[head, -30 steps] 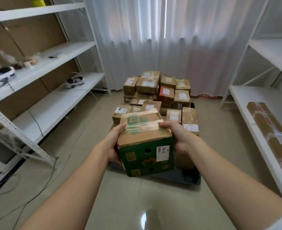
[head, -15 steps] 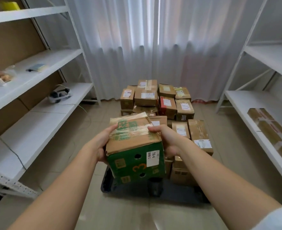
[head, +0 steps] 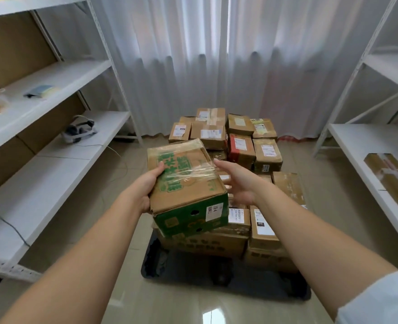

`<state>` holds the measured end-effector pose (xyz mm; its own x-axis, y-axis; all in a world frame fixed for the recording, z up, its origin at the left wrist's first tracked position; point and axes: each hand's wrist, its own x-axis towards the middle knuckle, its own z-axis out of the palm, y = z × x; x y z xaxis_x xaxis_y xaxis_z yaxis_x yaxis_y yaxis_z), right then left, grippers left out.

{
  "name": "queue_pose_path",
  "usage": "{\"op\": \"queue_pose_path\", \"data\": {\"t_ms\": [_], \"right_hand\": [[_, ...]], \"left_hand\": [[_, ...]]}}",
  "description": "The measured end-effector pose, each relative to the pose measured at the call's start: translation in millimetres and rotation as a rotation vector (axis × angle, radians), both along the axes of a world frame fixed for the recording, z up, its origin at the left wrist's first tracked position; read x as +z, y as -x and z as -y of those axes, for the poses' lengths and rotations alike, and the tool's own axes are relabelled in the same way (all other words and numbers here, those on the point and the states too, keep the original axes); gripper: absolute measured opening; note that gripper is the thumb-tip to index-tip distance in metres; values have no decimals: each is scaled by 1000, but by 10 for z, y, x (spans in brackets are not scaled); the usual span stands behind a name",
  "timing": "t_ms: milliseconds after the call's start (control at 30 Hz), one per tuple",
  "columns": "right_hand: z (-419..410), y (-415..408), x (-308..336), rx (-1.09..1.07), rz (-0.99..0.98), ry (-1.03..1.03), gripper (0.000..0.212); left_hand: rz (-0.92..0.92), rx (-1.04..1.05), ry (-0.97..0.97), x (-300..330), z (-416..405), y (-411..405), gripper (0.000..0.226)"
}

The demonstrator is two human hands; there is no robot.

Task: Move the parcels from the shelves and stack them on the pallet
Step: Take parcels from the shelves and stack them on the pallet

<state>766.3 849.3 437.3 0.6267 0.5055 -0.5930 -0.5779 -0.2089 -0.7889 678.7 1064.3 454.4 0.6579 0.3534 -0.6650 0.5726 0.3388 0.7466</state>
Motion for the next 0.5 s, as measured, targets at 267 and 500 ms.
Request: {"op": "queue_pose_path", "data": {"t_ms": [267,500], "right_hand": [[34,-705,264,88,117,-32,96],[-154,-1072,247,17,55,-166,86]], "left_hand": [[306,161,-147,263,-141,-749,75],[325,173,-95,331,-33,-1201,63]]}}
